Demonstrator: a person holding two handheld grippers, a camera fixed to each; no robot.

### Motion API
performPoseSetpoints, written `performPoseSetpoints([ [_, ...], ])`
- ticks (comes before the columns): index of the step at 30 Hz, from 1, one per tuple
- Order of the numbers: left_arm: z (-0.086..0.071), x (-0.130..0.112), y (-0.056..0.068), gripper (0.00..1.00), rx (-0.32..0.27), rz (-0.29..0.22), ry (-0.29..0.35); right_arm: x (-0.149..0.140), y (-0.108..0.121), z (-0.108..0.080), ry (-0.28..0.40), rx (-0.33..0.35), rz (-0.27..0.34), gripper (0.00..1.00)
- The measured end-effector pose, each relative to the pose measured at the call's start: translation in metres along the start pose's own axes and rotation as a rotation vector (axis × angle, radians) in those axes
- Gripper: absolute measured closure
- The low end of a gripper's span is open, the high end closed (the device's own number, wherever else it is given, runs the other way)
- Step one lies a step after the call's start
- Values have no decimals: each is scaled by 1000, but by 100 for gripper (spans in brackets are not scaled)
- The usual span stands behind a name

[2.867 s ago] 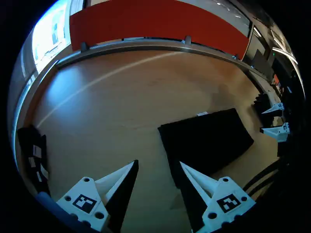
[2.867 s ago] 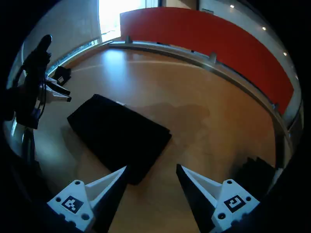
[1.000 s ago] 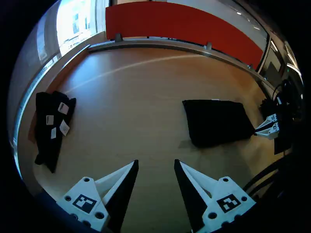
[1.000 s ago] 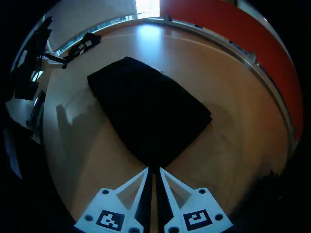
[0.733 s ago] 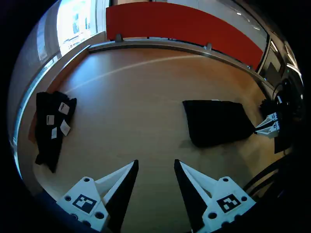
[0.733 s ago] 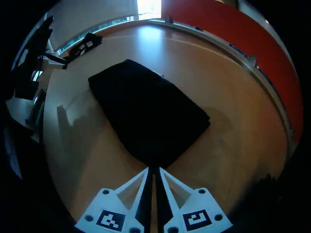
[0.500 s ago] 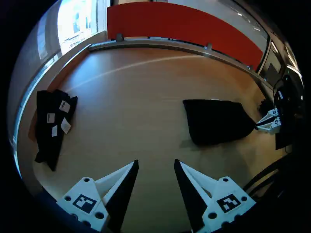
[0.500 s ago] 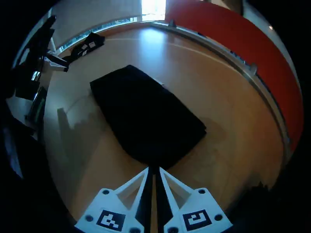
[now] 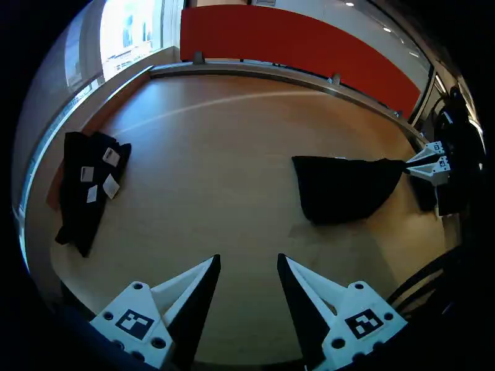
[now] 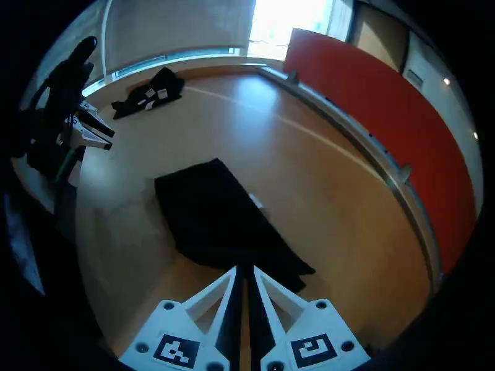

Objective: Fold towel

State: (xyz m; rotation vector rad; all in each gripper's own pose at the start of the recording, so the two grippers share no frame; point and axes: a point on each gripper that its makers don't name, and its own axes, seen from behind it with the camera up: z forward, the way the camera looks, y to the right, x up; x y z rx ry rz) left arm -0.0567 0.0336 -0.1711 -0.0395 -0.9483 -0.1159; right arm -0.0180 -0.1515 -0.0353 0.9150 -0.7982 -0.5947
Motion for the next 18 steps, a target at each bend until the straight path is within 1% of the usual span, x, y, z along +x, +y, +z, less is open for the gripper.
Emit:
performPoseSetpoints([
  [5, -6, -7, 0, 33, -4, -8, 0, 31, -3, 2, 28, 9, -45, 96],
  [11, -10, -12, -1, 33, -7, -18, -2, 57, -9, 6, 56, 19, -76, 96],
  [18, -14, -14, -5, 33, -6, -17, 0, 69, -14, 10, 62, 28, -98, 96],
])
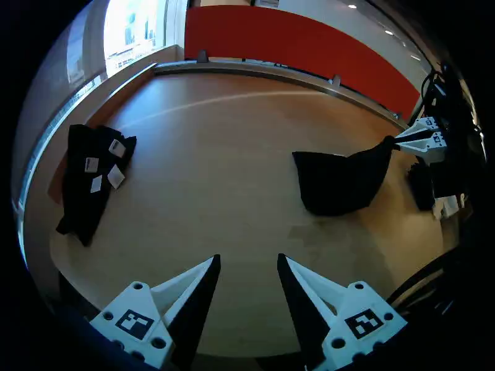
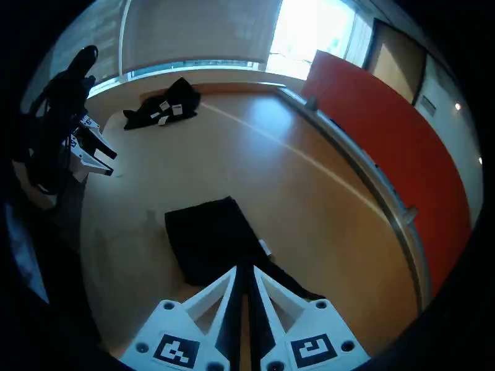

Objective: Fold towel

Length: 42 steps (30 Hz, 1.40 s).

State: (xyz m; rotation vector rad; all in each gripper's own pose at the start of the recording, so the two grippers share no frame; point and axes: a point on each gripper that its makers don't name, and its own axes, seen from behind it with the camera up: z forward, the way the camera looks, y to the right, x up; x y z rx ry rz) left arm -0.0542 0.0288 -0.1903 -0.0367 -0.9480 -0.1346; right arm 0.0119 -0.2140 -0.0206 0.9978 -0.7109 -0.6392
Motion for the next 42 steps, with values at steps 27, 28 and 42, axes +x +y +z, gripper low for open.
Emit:
performPoseSetpoints([
  [27, -29, -15, -18, 33, 38, -49, 41, 48, -85, 103, -47, 219, -76, 96],
  [28, -30, -15, -18, 33, 39, -52, 42, 46, -90, 108, -55, 230, -72, 96],
  [42, -30, -17, -23, 33, 40, -61, 42, 33, -105, 131, -97, 258, -7, 79],
])
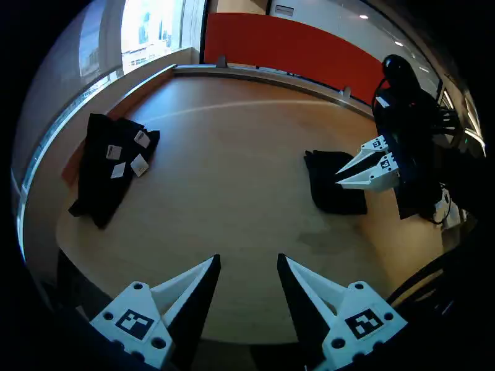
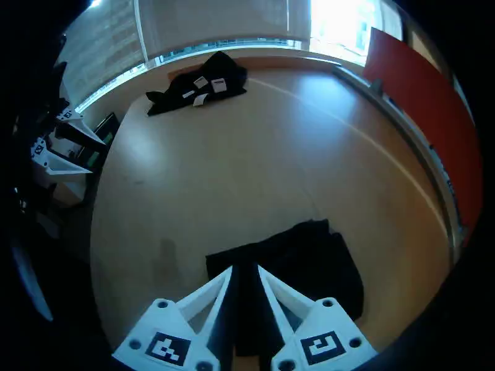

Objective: Fold towel

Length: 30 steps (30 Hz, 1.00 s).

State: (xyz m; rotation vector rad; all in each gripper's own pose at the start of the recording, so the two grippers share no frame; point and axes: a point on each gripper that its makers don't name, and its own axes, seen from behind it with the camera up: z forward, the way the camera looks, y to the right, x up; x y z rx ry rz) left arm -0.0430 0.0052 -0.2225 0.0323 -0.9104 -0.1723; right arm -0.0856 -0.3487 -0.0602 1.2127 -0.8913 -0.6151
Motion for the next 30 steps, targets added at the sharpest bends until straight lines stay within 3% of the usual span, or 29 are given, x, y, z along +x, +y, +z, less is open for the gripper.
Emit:
performPoseSetpoints([
  [5, 1, 0, -1, 33, 0, 0, -1, 0, 3, -6, 8, -11, 7, 38],
  [7, 1, 0, -1, 33, 1, 1, -1, -1, 4, -9, 13, -17, 11, 35],
  [16, 2, 1, 0, 33, 3, 5, -1, -15, 6, -21, 17, -46, 43, 35],
  [30, 6, 2, 5, 33, -2, 16, -7, -63, 2, -38, 4, -96, 142, 35],
])
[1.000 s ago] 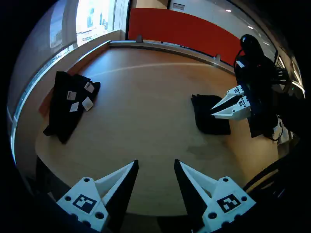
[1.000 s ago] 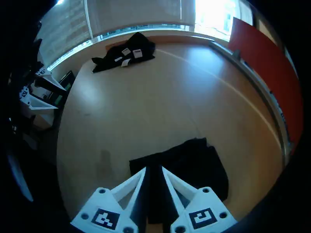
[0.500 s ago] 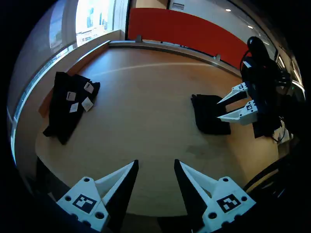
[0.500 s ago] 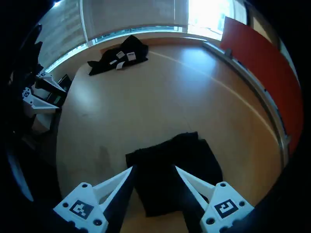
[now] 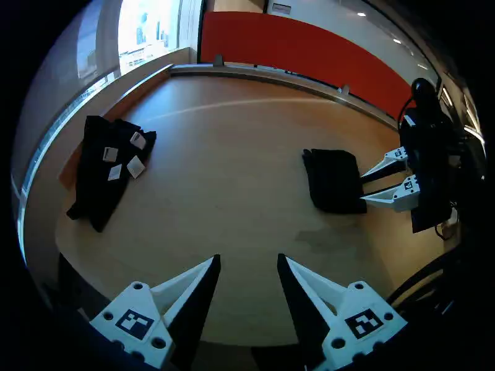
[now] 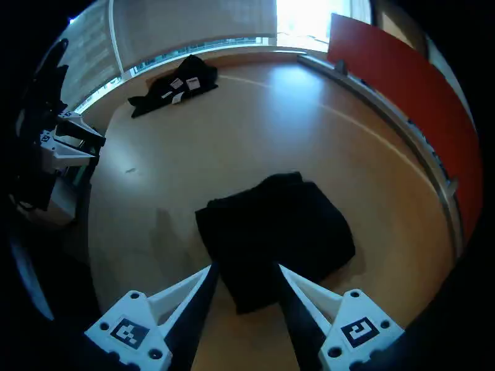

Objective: Fold towel

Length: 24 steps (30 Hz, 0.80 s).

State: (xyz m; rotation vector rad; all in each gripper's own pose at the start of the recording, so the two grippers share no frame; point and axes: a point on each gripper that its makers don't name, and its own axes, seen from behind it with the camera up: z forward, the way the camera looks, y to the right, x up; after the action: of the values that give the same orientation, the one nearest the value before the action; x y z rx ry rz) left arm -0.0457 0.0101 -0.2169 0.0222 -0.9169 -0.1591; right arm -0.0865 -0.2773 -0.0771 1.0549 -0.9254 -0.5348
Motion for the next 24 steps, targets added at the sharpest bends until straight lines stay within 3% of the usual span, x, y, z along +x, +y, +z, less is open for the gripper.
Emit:
performPoseSetpoints([
  [11, 2, 1, 7, 33, -9, 18, -5, -32, 1, -5, -19, -28, 66, 35],
  [24, 3, -1, 11, 33, -11, 22, -9, -59, -2, 4, -52, -44, 113, 35],
])
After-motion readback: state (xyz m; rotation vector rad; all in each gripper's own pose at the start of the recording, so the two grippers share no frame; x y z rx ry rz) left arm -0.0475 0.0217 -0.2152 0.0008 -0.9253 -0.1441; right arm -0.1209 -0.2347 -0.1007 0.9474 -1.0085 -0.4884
